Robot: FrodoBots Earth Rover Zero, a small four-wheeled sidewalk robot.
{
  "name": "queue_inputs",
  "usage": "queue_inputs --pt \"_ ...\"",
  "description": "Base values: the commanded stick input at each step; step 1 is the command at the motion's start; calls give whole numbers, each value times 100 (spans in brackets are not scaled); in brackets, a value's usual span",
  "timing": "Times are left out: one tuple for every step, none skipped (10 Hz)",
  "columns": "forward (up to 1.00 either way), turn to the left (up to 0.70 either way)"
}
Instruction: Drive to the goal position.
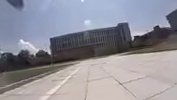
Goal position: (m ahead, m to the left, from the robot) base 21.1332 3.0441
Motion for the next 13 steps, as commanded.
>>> queue_inputs --pt "50 1" --pt "50 1" --pt "50 1" --pt "50 1" --pt "50 1" --pt "50 1" --pt "50 1" --pt "50 1" --pt "50 1" --pt "50 1" --pt "50 1" --pt "50 1" --pt "50 1"
